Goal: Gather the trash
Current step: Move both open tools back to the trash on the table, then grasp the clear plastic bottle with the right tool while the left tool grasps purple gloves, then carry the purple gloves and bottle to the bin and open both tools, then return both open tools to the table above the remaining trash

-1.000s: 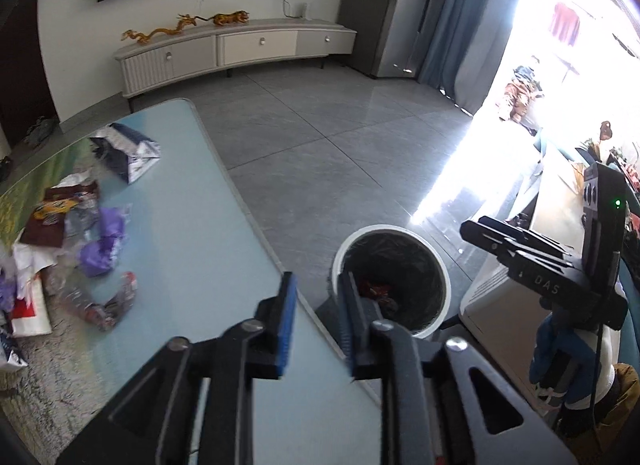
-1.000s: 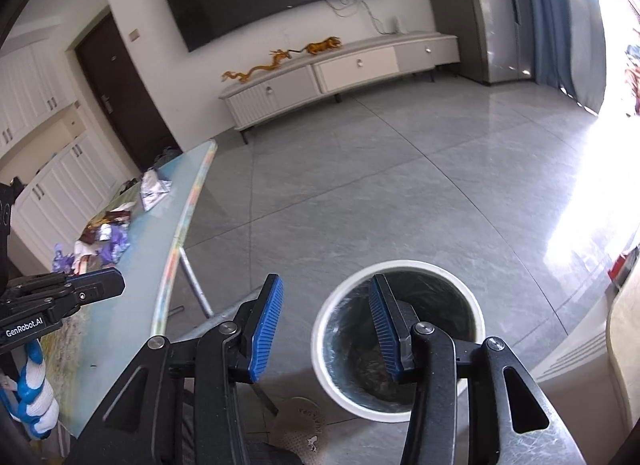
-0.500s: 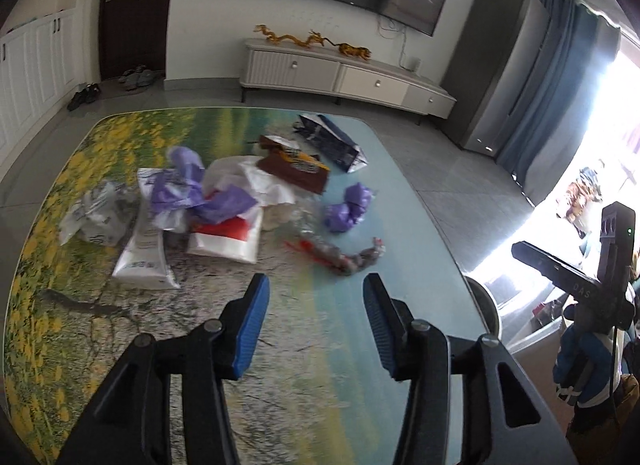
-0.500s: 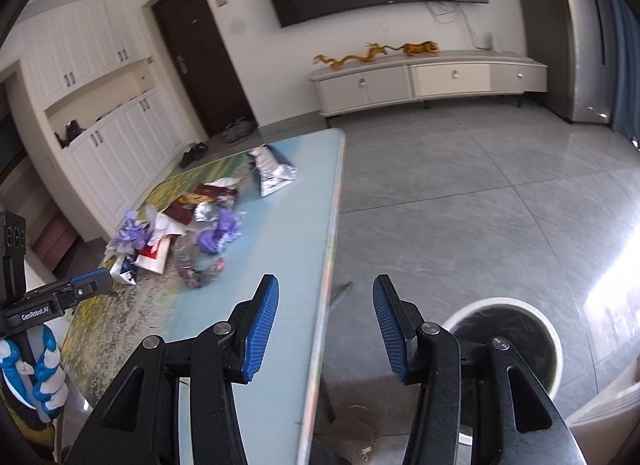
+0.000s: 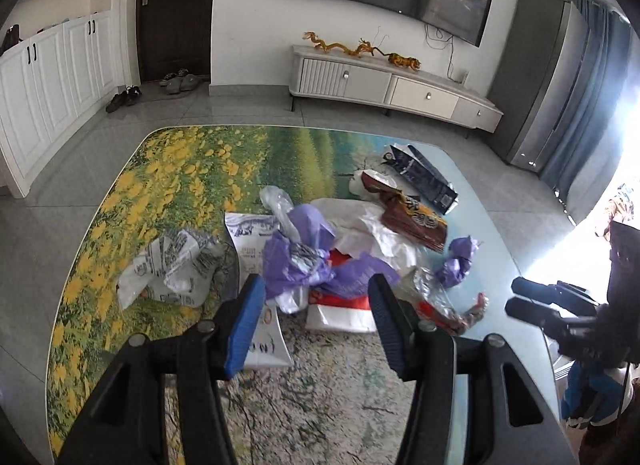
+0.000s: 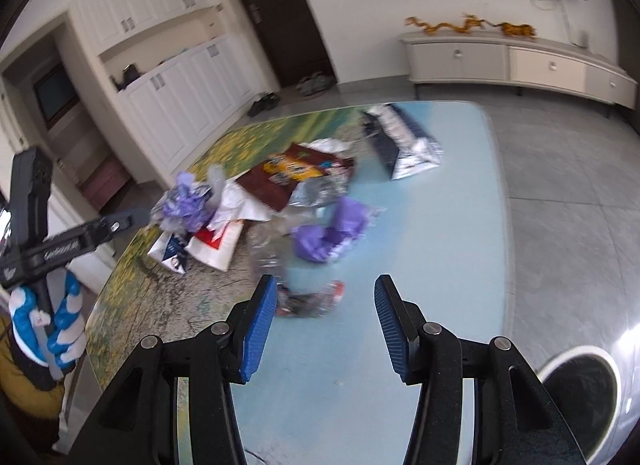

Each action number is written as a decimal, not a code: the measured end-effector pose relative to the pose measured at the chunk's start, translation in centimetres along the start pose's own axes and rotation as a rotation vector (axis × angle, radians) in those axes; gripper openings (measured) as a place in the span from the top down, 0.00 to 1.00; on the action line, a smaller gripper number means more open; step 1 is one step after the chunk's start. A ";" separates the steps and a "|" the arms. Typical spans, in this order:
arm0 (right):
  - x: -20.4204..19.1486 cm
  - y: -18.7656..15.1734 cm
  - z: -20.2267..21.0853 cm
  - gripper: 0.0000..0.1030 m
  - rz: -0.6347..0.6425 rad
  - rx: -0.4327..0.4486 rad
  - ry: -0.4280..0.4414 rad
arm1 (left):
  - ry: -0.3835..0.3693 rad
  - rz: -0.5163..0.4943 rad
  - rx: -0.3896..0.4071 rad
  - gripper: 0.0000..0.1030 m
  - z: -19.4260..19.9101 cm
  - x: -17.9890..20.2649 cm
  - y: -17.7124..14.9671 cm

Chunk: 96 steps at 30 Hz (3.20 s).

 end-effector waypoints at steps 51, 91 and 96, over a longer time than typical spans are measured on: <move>8.4 -9.2 13.2 0.85 -0.239 0.154 -0.027 | -0.226 -0.121 -0.057 0.67 4.8 15.5 -5.2; 27.3 -15.9 22.7 0.59 -0.560 0.192 -0.546 | -0.512 -0.401 -0.306 0.46 -7.6 42.7 -10.6; 25.8 -14.9 23.1 0.57 -0.537 0.219 -0.536 | -0.498 -0.358 -0.213 0.46 -5.1 40.3 -8.3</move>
Point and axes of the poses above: each gripper's, at about its wrist camera, not at the fingertips, and z roughly against the way its jaws point, x to its right, y to its top, the point moved 1 cm from there along -z, roughly the way its jaws point, and after that the axes turned 9 degrees about x, right-handed, at the moved point
